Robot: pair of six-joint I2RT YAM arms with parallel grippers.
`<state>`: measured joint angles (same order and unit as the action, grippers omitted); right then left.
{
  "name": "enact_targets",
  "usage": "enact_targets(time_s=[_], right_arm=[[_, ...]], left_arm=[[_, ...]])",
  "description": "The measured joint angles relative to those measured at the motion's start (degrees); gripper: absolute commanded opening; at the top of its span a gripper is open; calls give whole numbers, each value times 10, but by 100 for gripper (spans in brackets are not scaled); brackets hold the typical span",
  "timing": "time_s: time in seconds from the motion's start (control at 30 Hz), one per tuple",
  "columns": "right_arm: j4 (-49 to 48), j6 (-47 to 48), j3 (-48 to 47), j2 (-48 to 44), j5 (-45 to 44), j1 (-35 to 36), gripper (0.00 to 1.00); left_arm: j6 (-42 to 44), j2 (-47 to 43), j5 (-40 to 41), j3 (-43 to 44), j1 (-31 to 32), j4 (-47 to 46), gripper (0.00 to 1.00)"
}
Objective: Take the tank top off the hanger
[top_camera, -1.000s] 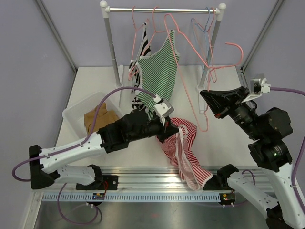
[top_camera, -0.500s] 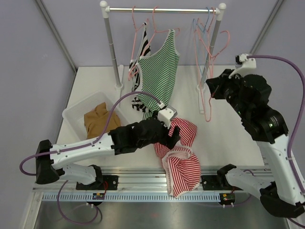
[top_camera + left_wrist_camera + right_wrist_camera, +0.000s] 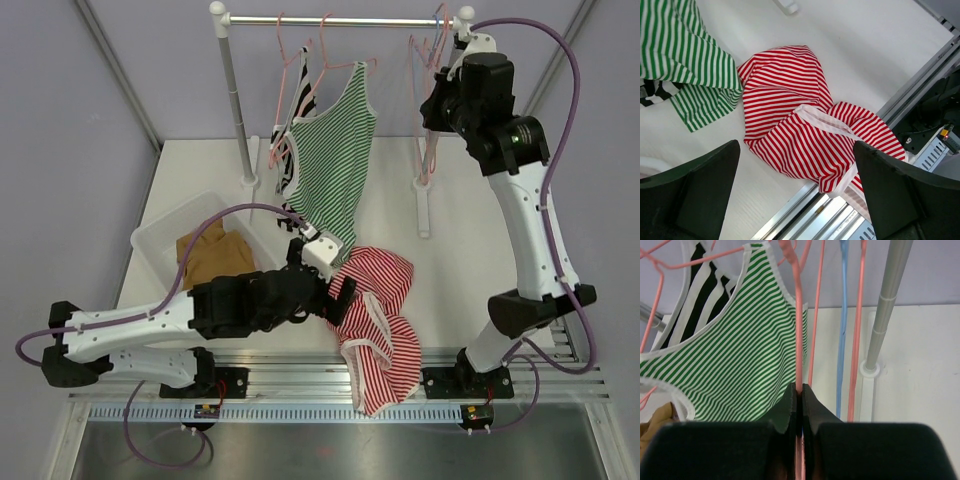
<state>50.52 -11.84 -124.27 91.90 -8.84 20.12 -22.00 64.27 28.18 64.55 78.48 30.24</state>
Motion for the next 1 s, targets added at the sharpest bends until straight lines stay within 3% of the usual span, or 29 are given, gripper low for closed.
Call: enact_targets(time_s=[0.3,0.5,0.63,0.87,1.0], right_arm=[[60,11,-225,183,39,-35,0],[74,11,-250,221,40,-38,0],[77,10,-228,220,39,-39,20],[79,14,-216,202,39,-40,80],[82,16,-197,147,41,-40,100]], left_arm=[[-7,-62,47,-16,6,23,99],[-10,-45,53,-24,6,40,99],[-10,-37,53,-24,6,39,99],[-10,-10,52,-24,6,22,99],[-10,35,47,-24,7,-4,99]])
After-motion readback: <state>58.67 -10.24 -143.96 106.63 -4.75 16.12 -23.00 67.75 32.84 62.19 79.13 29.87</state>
